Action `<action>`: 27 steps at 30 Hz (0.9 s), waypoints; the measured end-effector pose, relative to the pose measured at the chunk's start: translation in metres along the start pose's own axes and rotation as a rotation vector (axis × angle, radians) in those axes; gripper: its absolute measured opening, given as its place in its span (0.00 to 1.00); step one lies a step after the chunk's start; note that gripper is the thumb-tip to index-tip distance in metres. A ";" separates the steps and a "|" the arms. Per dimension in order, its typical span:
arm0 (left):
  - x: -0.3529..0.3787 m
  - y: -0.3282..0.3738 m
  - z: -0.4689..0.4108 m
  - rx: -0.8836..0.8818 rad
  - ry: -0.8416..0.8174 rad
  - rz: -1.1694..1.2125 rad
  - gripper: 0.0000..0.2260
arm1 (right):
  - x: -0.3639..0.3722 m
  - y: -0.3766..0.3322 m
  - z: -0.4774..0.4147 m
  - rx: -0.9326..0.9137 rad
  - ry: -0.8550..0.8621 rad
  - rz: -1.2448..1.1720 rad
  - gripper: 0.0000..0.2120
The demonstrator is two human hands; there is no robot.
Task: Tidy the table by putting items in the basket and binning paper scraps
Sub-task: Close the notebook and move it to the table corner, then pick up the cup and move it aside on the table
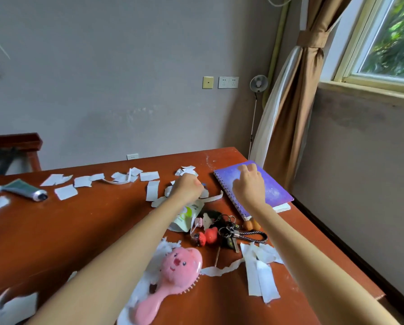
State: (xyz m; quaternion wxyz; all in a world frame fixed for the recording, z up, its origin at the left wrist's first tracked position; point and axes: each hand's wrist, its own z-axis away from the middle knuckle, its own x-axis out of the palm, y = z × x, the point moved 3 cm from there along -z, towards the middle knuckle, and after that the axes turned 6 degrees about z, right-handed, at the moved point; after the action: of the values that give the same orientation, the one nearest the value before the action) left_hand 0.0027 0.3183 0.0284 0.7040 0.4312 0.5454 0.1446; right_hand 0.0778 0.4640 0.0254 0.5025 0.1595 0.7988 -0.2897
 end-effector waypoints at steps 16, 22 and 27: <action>-0.203 -0.172 0.138 -0.312 0.319 0.134 0.07 | 0.014 -0.271 0.139 -0.594 -0.375 -0.314 0.07; -0.268 -0.230 0.176 -0.434 0.615 0.069 0.12 | 0.037 -0.365 0.192 -0.701 -0.550 -0.410 0.12; -0.309 -0.268 0.199 -0.537 0.846 0.102 0.12 | 0.055 -0.424 0.214 -0.786 -0.667 -0.424 0.29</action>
State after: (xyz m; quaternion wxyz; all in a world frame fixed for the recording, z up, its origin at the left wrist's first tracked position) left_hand -0.0034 -0.1365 0.0294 0.4995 0.1645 0.7047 0.4764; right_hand -0.0265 -0.0023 0.0344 0.6807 -0.3043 0.6589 -0.0996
